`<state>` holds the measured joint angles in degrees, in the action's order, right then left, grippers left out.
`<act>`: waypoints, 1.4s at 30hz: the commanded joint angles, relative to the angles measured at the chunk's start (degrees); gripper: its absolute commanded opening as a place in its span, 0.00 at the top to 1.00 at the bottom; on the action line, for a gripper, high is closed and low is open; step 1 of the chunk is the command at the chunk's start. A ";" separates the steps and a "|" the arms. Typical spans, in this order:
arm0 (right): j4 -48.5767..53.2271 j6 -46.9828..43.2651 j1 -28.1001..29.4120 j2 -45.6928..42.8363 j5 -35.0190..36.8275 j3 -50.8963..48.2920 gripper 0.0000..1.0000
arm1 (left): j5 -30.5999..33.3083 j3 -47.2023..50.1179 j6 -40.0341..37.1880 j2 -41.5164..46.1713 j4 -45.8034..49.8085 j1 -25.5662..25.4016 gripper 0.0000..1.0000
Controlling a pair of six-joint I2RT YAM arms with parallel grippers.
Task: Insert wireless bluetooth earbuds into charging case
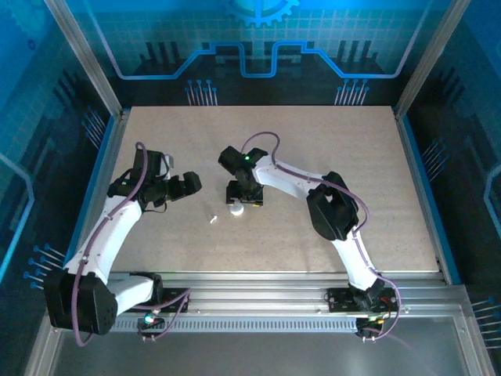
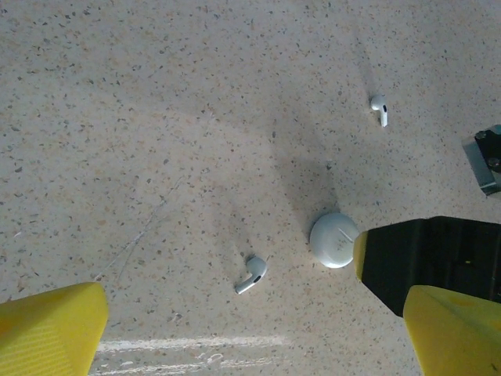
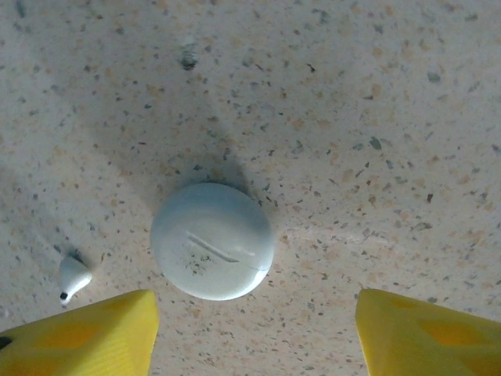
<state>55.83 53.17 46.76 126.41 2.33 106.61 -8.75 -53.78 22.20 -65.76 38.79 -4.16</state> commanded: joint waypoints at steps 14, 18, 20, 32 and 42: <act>5.74 29.28 3.49 2.85 5.68 4.77 0.32 | -2.84 2.43 1.39 0.83 -0.29 0.65 0.03; 7.73 32.44 3.29 4.24 5.70 7.08 0.33 | -2.77 2.49 1.48 0.92 -0.33 0.69 0.03; 7.80 32.80 3.16 5.17 4.89 8.40 0.33 | -2.26 2.52 1.29 1.07 -0.09 0.66 0.03; 8.42 33.80 2.47 10.96 2.61 13.32 0.34 | -1.56 2.54 1.05 1.60 0.68 0.65 0.03; 8.85 34.02 2.27 13.66 1.92 15.12 0.39 | -1.66 2.86 1.05 1.52 0.64 0.65 0.03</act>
<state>62.22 85.60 49.45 139.00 4.36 120.14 -9.96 -51.90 22.61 -65.19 38.61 -4.16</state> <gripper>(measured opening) 0.615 0.974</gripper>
